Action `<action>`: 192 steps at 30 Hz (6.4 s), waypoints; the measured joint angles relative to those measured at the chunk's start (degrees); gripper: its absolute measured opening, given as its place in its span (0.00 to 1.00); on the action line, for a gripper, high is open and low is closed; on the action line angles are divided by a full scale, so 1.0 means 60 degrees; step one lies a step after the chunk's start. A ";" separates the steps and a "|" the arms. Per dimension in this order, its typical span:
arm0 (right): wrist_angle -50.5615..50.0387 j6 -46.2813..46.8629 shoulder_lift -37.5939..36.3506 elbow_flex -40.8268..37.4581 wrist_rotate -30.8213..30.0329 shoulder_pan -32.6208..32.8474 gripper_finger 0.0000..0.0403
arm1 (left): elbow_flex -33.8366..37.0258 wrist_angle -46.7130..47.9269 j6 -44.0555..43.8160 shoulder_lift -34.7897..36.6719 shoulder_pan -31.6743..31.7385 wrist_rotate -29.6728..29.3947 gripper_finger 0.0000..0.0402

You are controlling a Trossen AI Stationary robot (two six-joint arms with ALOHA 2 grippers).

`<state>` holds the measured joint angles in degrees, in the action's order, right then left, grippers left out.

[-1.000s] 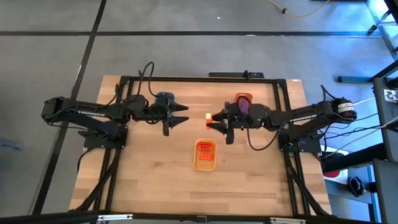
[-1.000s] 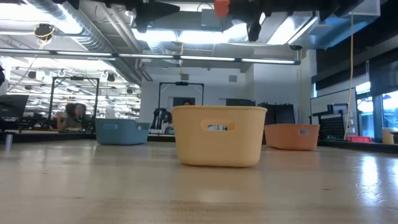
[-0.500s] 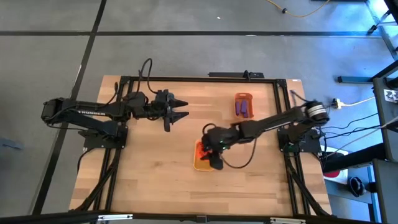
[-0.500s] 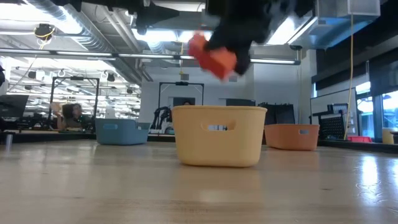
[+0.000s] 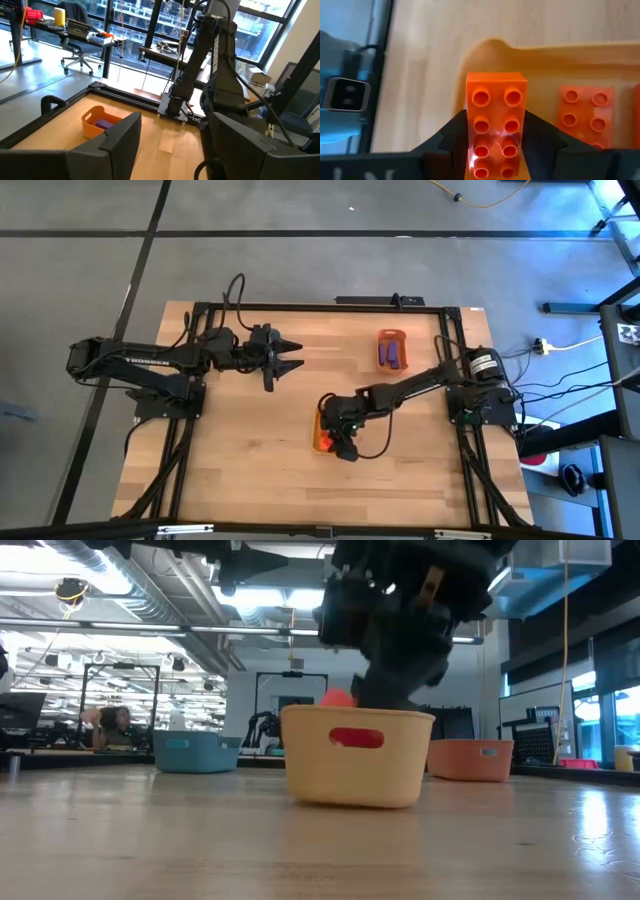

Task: Sort & place blocks by color
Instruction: Put the orange game piece into the yellow bin, then return to Home Position

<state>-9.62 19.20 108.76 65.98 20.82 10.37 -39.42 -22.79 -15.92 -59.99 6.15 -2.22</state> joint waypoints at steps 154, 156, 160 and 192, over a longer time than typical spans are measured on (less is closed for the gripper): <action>0.6851 0.1263 -0.8406 -0.5144 -0.4297 -0.0646 0.68 | 0.6488 0.3666 -0.0909 0.9916 -0.1056 0.0041 0.00; 0.6847 0.1284 -0.8406 -0.5144 -0.4299 -0.0648 0.68 | 0.6490 0.3656 -0.0694 0.9934 -0.1053 0.0016 0.00; 0.6530 0.1624 -0.8643 -0.5141 -0.4297 -0.0653 0.67 | 0.6488 0.3654 -0.0670 0.9924 -0.1053 0.0004 0.00; 0.2966 0.1034 -1.8017 -0.9621 -0.5021 -0.0940 0.00 | 0.6488 0.3654 -0.0666 0.9923 -0.1055 -0.0004 0.00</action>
<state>8.18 25.40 0.66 8.25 -9.30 4.73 -0.49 -0.86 -19.92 -0.45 -0.18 -2.24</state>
